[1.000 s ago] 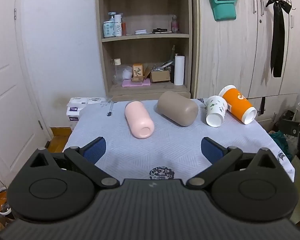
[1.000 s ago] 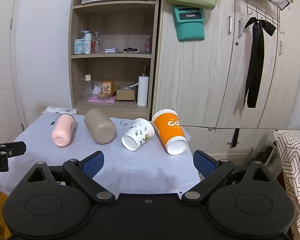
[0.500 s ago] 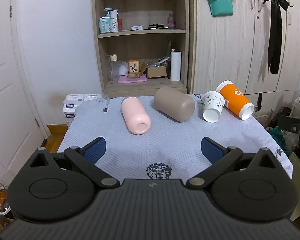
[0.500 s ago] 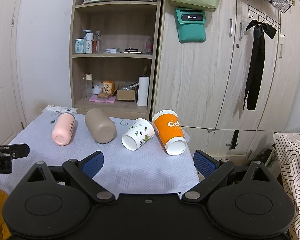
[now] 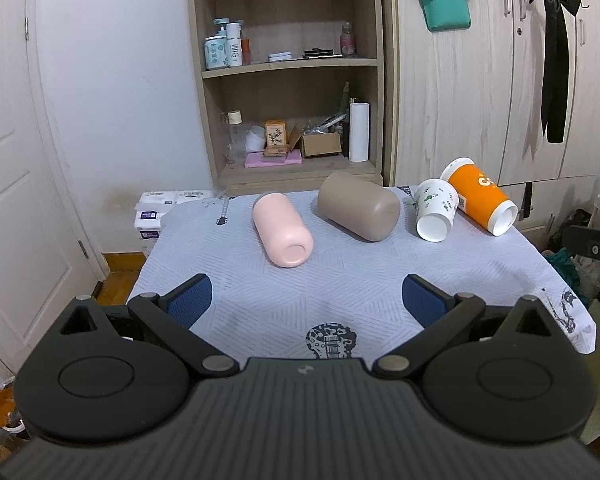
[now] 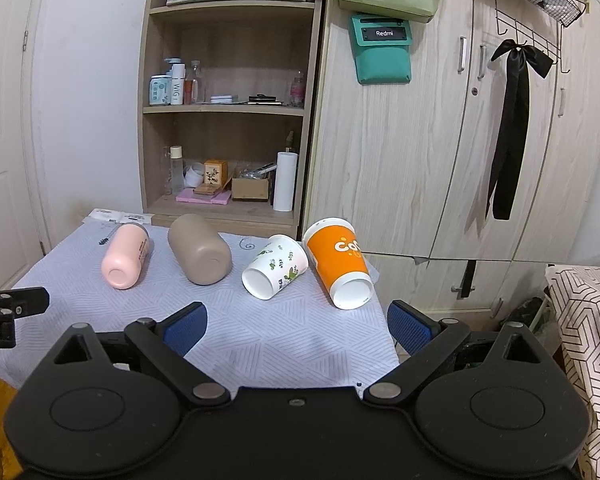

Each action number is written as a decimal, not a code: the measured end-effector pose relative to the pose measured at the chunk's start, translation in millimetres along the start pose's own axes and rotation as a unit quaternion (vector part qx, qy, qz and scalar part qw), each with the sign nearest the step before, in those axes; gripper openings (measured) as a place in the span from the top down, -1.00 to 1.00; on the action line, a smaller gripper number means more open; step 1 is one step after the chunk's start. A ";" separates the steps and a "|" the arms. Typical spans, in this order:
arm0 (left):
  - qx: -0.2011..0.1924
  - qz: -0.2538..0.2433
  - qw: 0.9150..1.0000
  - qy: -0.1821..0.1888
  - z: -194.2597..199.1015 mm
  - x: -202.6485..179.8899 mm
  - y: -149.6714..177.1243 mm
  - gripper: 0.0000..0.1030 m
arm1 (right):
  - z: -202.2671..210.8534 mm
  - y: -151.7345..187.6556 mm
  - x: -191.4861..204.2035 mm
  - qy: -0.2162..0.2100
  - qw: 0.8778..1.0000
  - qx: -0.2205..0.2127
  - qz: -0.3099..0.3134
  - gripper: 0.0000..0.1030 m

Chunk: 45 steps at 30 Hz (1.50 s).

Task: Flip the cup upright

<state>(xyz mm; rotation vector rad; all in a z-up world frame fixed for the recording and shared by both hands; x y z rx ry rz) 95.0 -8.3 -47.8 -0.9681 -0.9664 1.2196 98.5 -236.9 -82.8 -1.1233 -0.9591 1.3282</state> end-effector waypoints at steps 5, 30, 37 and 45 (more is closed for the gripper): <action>0.000 -0.002 1.000 -0.002 0.4 0.8 0.5 -1.00 | -0.4 1.3 0.4 -0.001 1.000 0.000 0.002 -0.92; 0.001 -0.003 1.000 0.001 4.0 2.4 1.7 -1.00 | -1.7 2.8 3.3 -0.003 1.000 0.002 0.008 -0.93; 0.000 -0.011 1.000 0.006 2.9 -1.7 -2.1 -1.00 | -5.5 -0.6 -3.2 -0.006 1.000 -0.004 0.022 -0.93; 0.008 -0.012 1.000 0.012 -14.3 -17.2 -12.8 -1.00 | -23.1 -4.7 -16.5 -0.025 0.999 -0.009 0.031 -0.95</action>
Point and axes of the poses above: each gripper's, at about its wrist camera, not at the fingertips, and z roughly against the way its jaws point, x to its left, y to its underside, the point moved 9 cm from there along -z, roughly the way its jaws point, and after that the axes turned 12 degrees about -x, right-handed, at the moved point
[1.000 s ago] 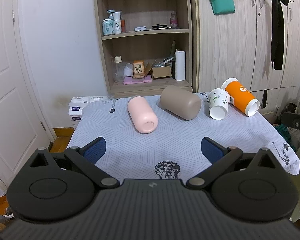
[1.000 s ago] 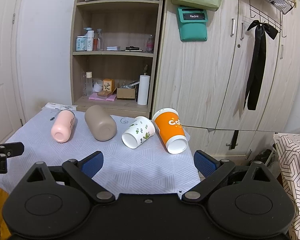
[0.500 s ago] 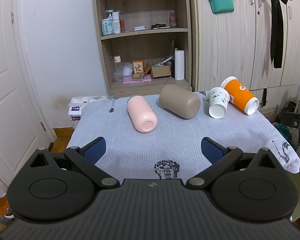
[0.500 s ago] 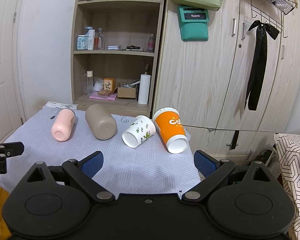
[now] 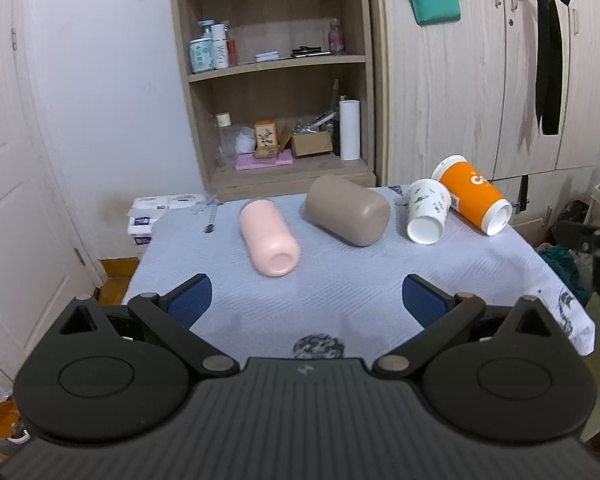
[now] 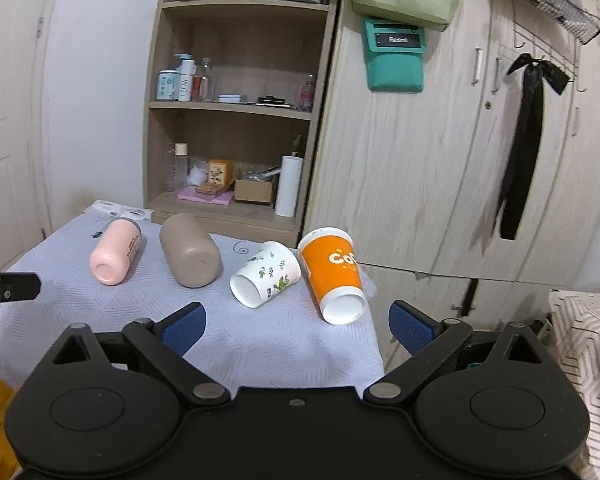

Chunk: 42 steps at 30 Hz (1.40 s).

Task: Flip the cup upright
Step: 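Move the right gripper to the open end of the orange cup and grasp it, then lift the orange cup with the right gripper while the left gripper approaches its side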

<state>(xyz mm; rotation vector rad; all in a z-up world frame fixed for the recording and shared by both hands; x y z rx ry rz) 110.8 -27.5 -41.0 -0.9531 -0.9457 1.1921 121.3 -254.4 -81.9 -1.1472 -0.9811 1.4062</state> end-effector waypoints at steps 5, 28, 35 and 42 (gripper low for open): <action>0.023 0.018 0.999 0.036 -36.2 -28.1 -6.0 -1.00 | -34.9 7.5 -15.4 -0.061 0.998 -0.005 -0.005 -0.96; 0.080 0.076 0.986 0.128 -170.1 -120.7 -20.2 -0.96 | -217.7 61.9 -84.4 -0.157 0.965 0.190 -0.093 -0.89; 0.103 0.083 0.981 0.141 -184.4 -129.1 -15.2 -0.94 | -240.7 76.8 -90.8 -0.165 0.948 0.237 -0.131 -0.33; 0.105 0.077 0.980 0.151 -181.1 -138.5 -13.2 -0.94 | -214.7 73.9 -106.5 -0.153 0.948 0.216 -0.174 -0.32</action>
Point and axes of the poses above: each gripper's, at about its wrist camera, not at the fingertips, and z roughly against the way its jaws point, x to its left, y to its underside, the point moved 9 cm from there along -z, roughly the way its jaws point, and after that the axes turned 12 degrees about -x, right-handed, at the moved point
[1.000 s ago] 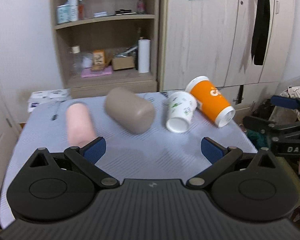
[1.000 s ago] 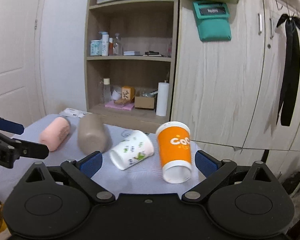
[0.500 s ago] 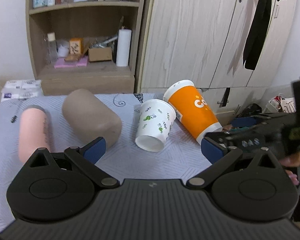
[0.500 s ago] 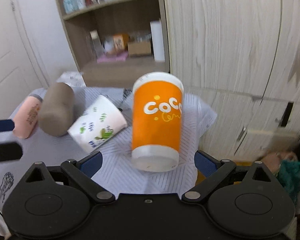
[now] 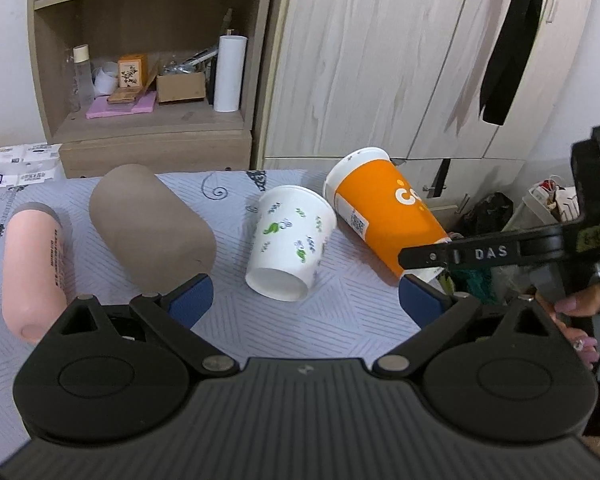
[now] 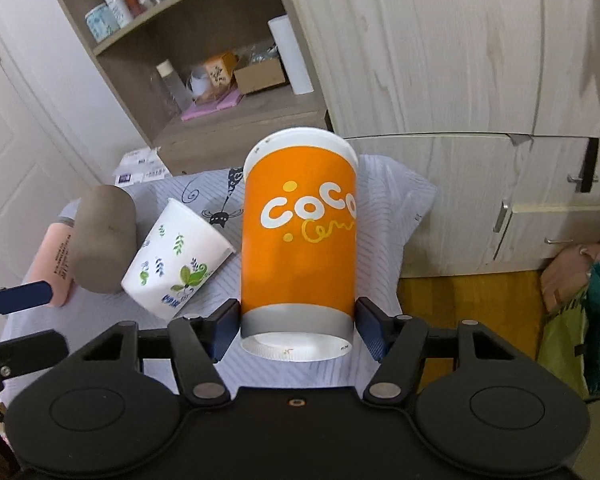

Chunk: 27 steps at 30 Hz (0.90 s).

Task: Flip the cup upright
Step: 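Lift the orange cup with the right gripper while the left gripper approaches its side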

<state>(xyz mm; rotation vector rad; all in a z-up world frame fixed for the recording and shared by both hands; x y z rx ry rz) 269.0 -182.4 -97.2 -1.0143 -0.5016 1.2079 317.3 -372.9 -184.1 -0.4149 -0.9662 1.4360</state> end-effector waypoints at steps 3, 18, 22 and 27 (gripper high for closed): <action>0.001 0.000 1.000 0.004 0.8 -5.8 1.6 -0.94 | 13.2 8.6 -3.3 0.006 1.000 -0.018 -0.016 -0.32; -0.005 -0.001 1.000 0.018 40.8 -24.2 16.5 -0.95 | 73.5 57.3 18.1 0.009 0.998 -0.036 -0.057 -0.33; -0.012 0.035 0.999 0.021 53.8 -18.1 25.8 -0.96 | 87.7 79.0 31.9 0.018 0.995 -0.046 -0.088 -0.33; 0.011 0.061 0.998 0.029 62.2 -11.8 47.4 -0.96 | 94.8 100.7 60.5 -0.006 0.993 -0.044 -0.110 -0.33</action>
Point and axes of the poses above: each gripper's, at about its wrist camera, not at the fingertips, and z roughly against the way its jaws point, x to its left, y to its underside, the point moved 9 cm from there along -z, roughly the way its jaws point, and after that the axes turned 12 degrees about -x, right-handed, at the moved point
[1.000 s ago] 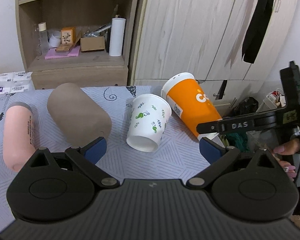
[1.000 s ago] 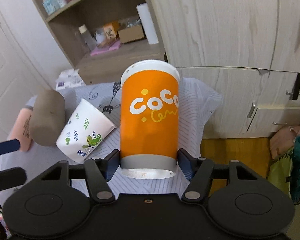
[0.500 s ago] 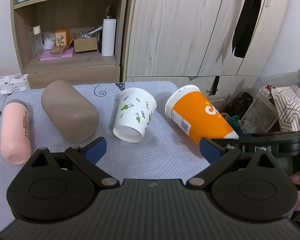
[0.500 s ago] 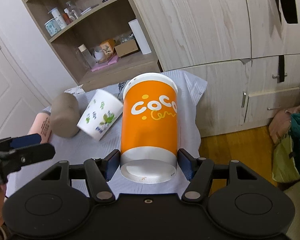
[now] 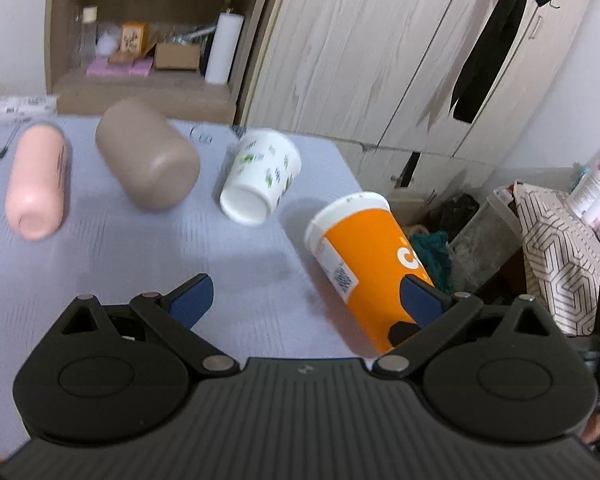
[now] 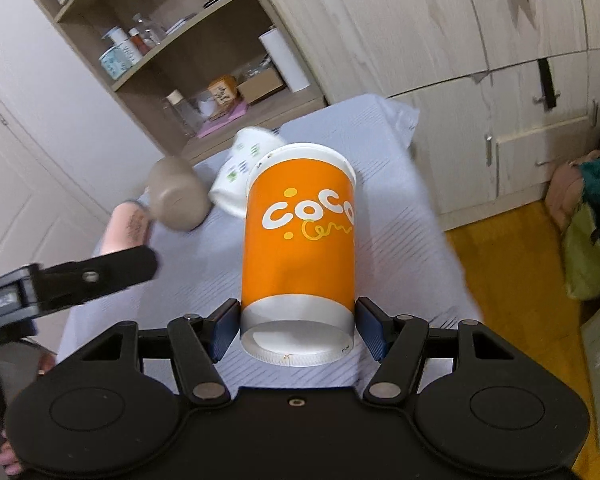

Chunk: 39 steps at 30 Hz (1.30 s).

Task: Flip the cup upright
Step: 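Lift the orange cup with the right gripper while the left gripper approaches its side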

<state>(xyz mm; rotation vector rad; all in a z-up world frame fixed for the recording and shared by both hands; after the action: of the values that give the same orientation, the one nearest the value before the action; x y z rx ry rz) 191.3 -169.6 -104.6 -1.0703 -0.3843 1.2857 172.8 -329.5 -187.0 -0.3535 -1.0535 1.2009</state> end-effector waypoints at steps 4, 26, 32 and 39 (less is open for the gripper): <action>-0.007 0.006 1.000 -0.007 18.5 11.8 3.0 -0.96 | -1.2 18.2 30.9 -0.035 0.999 0.024 0.004 -0.33; 0.058 0.103 0.993 0.023 15.4 69.0 16.3 -0.97 | -26.7 30.1 83.8 -0.063 0.989 0.071 0.110 -0.73; 0.102 0.141 0.983 0.064 -6.3 73.2 20.7 -0.97 | -39.1 11.9 88.8 -0.091 0.975 0.126 0.158 -0.74; 0.138 0.188 0.968 0.089 -37.0 70.7 25.1 -0.82 | -58.6 15.0 92.1 -0.124 0.957 0.194 0.177 -0.74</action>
<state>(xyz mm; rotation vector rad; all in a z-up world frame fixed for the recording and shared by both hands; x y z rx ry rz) 226.0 -123.8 -165.5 -1.0374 0.1420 1.5091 210.2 -225.9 -184.0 -0.0843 -0.9605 1.7744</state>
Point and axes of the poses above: each gripper's, at about its wrist camera, not at the fingertips, and z roughly against the way its jaws point, x to its left, y to its underside, the point moved 9 cm from there along -z, roughly the way its jaws point, and after that the axes turned 12 degrees about -x, right-handed, at the moved point
